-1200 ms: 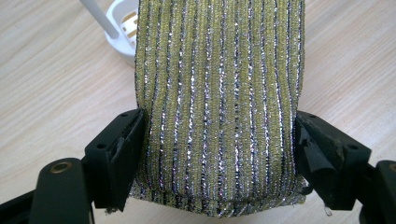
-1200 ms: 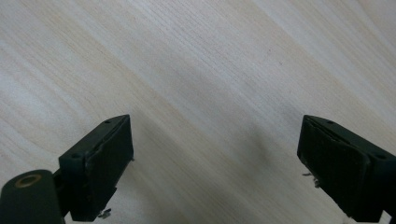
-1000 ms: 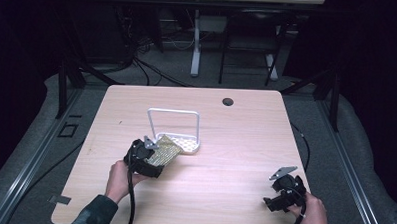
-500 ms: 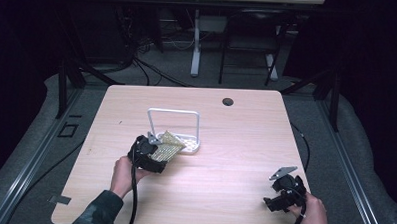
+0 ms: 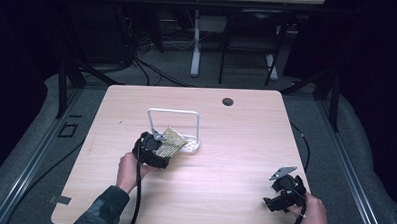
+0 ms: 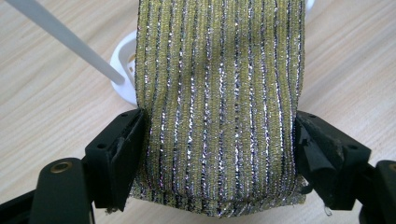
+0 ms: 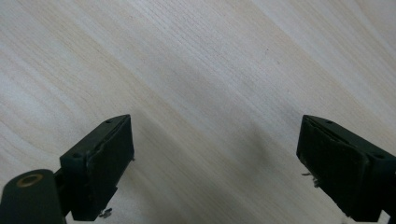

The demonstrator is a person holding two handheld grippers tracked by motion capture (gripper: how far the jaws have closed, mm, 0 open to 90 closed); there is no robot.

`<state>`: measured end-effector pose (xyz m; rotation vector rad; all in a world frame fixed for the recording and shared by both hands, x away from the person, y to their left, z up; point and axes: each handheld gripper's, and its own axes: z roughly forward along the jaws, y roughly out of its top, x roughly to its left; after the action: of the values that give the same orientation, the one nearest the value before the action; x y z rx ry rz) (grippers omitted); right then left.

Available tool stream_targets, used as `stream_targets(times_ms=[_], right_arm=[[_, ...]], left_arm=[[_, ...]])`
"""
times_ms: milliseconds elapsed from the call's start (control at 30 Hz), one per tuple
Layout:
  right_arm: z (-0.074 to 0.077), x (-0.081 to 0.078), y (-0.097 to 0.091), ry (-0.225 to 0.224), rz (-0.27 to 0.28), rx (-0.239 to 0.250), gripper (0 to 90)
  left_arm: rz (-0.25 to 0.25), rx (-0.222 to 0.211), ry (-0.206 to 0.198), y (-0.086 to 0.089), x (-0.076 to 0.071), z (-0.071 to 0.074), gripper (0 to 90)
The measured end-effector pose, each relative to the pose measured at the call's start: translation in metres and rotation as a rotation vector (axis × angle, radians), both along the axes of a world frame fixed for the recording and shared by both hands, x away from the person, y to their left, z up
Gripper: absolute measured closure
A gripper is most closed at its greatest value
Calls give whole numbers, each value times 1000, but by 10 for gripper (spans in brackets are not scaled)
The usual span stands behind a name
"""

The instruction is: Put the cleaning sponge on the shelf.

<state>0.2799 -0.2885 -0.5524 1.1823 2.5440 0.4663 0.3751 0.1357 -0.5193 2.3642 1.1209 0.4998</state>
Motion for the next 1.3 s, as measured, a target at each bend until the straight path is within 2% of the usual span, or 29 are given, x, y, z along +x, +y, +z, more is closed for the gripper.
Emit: stream_targets(times_ms=[167, 433, 833, 1300], right_arm=[[0, 0, 0, 0, 1, -1, 103], [0, 0, 0, -8, 1, -4, 107], [0, -1, -1, -9, -2, 3, 106], [1, -1, -2, -11, 1, 6, 106]], left_arm=[[4, -12, 0, -4, 5, 0, 213], [0, -1, 5, -10, 15, -4, 213], [7, -10, -1, -17, 26, -4, 213], [6, 18, 11, -27, 38, -12, 211]])
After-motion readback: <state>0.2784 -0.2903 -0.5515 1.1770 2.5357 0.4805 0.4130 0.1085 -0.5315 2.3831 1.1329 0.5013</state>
